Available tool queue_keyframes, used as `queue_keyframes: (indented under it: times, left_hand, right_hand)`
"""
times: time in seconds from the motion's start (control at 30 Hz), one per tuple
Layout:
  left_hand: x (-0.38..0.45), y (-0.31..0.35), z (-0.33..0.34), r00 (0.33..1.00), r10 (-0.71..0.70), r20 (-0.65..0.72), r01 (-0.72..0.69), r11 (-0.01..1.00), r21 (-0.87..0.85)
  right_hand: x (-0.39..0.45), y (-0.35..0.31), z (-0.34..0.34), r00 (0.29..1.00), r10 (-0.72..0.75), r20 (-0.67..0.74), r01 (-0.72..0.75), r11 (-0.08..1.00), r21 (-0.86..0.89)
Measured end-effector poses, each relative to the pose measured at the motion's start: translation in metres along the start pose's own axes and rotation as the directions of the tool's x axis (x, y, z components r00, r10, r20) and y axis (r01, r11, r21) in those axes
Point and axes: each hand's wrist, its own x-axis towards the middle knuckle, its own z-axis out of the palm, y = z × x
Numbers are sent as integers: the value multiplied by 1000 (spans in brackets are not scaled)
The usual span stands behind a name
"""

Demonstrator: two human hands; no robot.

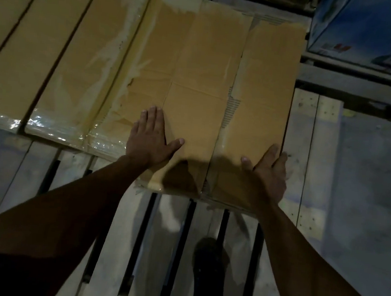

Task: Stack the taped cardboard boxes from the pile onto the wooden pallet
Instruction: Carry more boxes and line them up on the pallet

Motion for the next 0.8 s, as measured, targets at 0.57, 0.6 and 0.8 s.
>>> queue_keyframes:
  times: [0.57,0.6,0.8]
  left_hand:
    - [-80,-78,14,959,256,120,-275,942,193]
    - [-81,-77,16,961,260,91,-273,943,188]
    - [-77,-75,19,959,282,-19,-273,942,197]
  right_hand:
    - [-87,16,25,934,-260,243,349,806,-478]
    - [-86,15,26,938,-258,233,341,809,-478]
    - [-74,10,26,942,-248,225,329,808,-488]
